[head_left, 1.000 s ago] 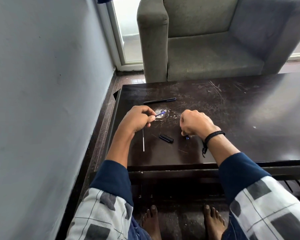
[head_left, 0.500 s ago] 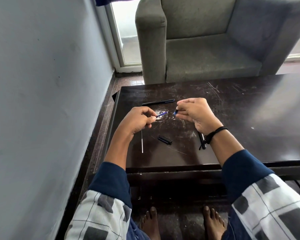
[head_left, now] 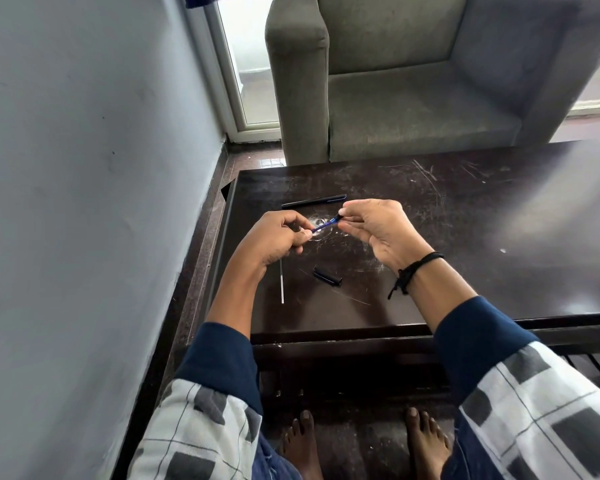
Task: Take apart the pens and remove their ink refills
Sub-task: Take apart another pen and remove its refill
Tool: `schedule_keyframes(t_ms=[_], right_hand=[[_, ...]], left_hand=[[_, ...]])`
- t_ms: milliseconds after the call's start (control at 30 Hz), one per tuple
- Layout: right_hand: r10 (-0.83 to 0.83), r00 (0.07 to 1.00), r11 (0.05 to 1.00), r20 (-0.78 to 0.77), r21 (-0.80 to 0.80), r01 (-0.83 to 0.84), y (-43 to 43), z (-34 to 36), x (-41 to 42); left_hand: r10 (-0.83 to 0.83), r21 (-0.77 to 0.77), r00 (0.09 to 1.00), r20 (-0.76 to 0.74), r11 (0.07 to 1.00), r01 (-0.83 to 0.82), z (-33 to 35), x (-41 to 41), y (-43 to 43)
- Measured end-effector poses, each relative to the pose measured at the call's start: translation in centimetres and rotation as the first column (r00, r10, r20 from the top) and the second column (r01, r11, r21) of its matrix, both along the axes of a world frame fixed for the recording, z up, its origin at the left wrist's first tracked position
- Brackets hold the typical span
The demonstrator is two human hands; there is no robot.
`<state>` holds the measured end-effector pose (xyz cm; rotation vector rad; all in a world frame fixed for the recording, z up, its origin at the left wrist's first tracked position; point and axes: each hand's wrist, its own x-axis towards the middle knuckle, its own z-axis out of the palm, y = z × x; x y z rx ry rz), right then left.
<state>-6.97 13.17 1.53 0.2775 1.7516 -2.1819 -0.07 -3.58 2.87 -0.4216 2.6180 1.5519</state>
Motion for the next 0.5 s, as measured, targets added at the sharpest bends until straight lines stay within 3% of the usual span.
schedule_keyframes(t_ms=[500], right_hand=[[0.077,0.993,0.990,0.093,-0.125,-0.065,0.03,0.55,0.84]], left_hand=[[-0.012,-0.054,0.997,-0.082,0.999,0.007,-0.26,-0.07,-0.02]])
